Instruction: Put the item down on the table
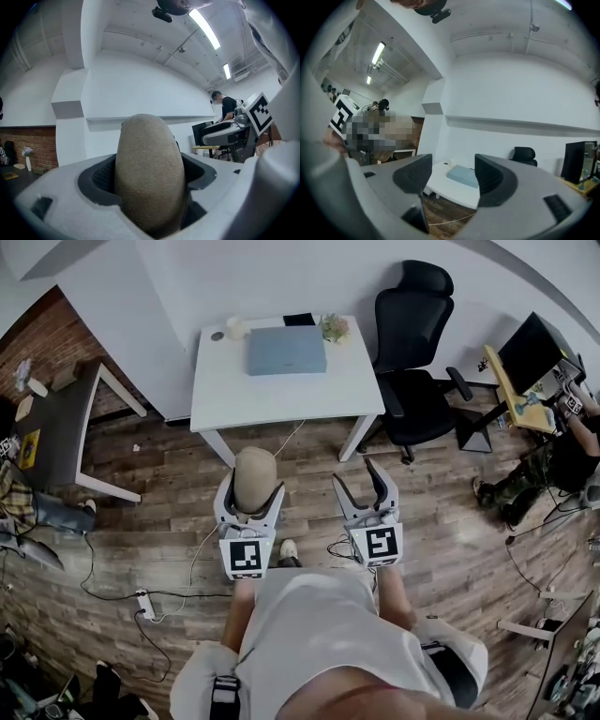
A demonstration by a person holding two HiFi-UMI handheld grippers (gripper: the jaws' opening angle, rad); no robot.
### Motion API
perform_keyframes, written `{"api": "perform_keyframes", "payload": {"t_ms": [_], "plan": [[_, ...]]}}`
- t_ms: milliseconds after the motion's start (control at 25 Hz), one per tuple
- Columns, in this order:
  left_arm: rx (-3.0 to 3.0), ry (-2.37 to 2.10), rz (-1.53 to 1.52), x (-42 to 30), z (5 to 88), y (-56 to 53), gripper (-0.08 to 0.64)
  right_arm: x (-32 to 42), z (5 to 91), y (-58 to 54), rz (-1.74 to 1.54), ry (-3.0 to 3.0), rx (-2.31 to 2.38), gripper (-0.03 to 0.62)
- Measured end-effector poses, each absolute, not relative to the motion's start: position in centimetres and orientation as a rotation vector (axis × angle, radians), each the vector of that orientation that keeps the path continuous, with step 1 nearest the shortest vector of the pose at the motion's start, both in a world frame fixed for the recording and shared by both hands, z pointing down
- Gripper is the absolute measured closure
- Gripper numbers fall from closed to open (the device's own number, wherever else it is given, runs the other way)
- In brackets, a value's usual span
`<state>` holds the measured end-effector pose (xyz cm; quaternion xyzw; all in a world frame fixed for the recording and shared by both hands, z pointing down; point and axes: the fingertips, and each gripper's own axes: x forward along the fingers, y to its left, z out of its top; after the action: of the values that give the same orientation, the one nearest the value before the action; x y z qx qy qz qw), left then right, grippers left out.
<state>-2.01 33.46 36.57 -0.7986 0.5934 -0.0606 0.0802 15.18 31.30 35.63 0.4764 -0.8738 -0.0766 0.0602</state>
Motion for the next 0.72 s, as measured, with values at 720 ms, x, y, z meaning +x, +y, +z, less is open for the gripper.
{"api": "perform_keyframes", "payload": {"t_ms": [720], "plan": [[-2.417, 1.745, -0.194, -8.1, 37.3, 27.3, 0.170, 9.3, 36.2, 25.9, -0.235, -2.595, 1.470, 0.307]]}}
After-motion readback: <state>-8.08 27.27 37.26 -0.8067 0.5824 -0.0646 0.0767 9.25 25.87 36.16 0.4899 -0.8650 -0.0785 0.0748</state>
